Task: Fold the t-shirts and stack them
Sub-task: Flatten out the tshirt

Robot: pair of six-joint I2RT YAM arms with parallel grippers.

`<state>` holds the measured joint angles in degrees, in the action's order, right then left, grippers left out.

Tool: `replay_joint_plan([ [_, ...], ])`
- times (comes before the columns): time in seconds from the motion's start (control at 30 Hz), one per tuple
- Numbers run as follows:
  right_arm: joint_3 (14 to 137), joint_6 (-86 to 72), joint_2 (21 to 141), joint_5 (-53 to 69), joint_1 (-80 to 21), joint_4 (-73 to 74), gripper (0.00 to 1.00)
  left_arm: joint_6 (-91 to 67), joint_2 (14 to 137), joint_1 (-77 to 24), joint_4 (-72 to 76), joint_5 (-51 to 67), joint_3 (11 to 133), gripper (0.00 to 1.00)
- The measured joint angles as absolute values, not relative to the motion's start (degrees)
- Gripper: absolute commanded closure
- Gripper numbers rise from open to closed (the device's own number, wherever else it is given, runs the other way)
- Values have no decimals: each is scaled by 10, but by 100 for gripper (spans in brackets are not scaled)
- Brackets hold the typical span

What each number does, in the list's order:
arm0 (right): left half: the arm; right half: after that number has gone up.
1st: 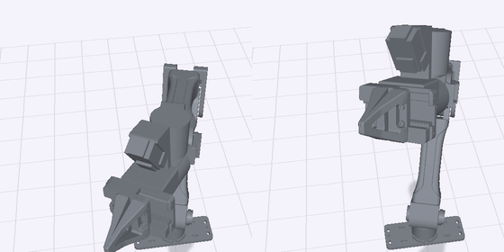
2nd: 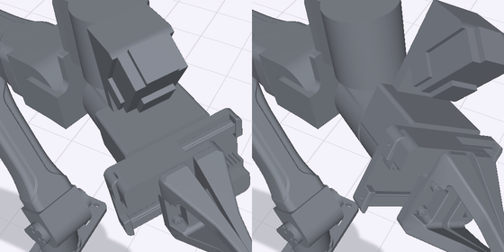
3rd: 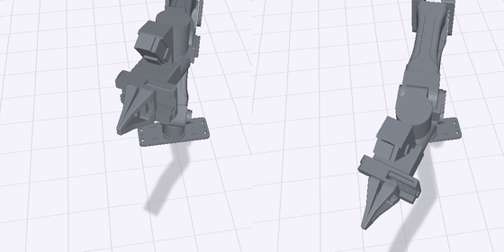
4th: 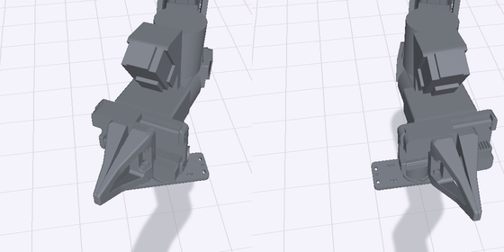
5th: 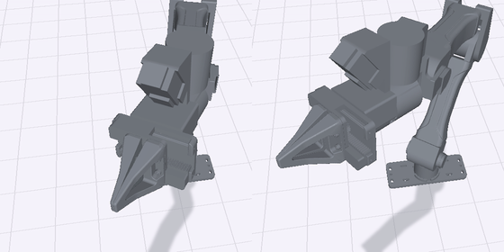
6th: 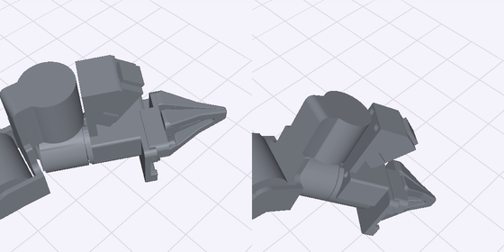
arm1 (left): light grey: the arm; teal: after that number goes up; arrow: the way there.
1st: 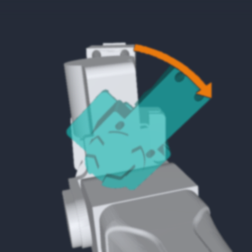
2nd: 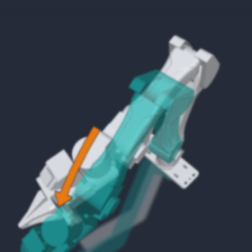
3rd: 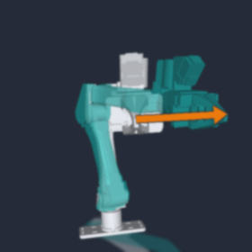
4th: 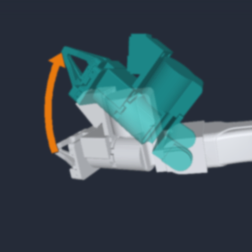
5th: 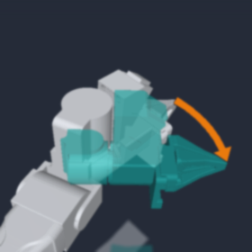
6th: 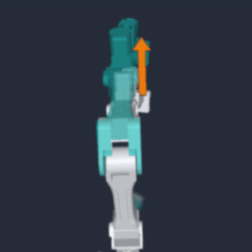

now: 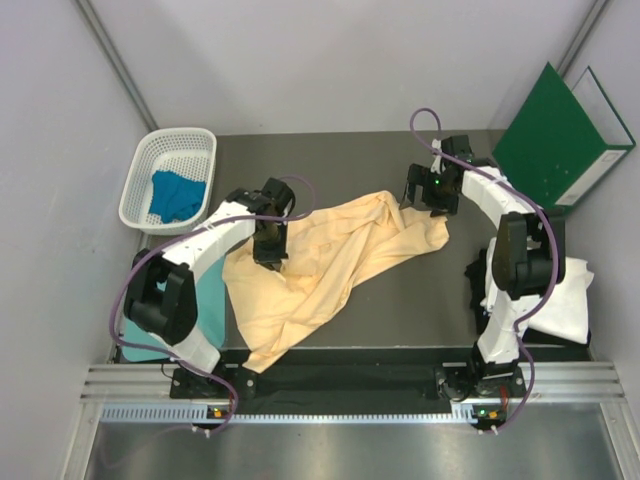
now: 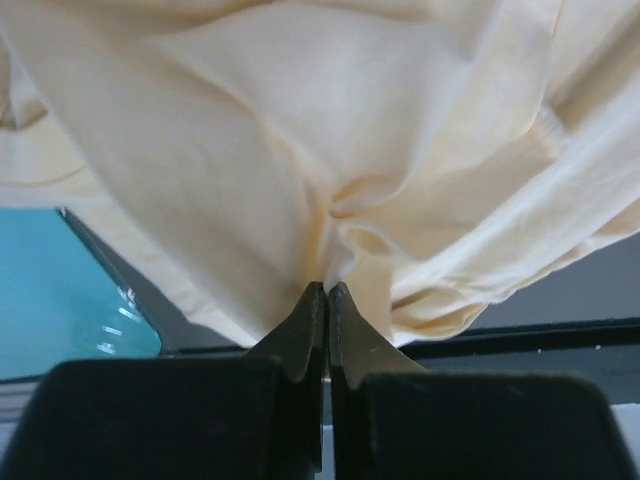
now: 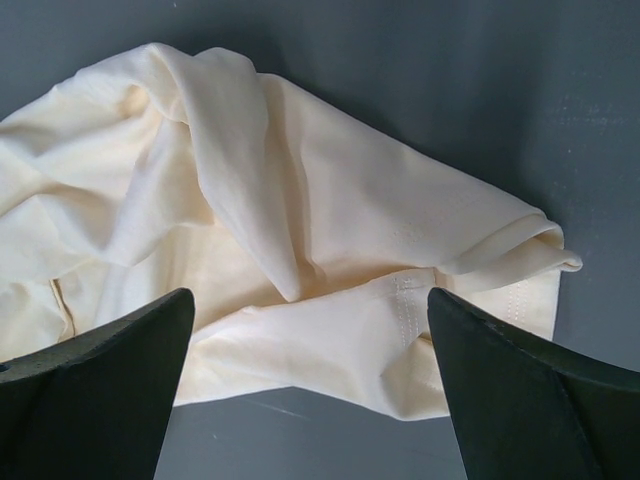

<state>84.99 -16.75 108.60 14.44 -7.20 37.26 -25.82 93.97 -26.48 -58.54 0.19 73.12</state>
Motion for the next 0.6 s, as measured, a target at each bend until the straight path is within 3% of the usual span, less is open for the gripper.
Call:
replay_joint_plan([
  [0.03, 849, -168, 1086, 145, -72, 372, 0, -259, 932, -266, -593, 0, 730, 100],
  [0.07, 848, -168, 1086, 146, -72, 371, 1, -263, 923, -266, -603, -3, 728, 93],
  [0.1, 848, -168, 1087, 147, -72, 371, 0, -266, 913, -266, -616, -9, 728, 72],
  [0.13, 848, -168, 1088, 147, -72, 370, 0, -269, 904, -266, -628, -14, 728, 25],
  [0.17, 848, -168, 1089, 148, -72, 369, 0, -274, 896, -266, -641, -21, 728, 2],
  [0.4, 848, -172, 1097, 156, -72, 368, 0, -310, 809, -266, -684, -54, 700, 2],
  [0.6, 848, -173, 1103, 166, -72, 368, 0, -370, 714, -266, -629, -29, 615, 14],
])
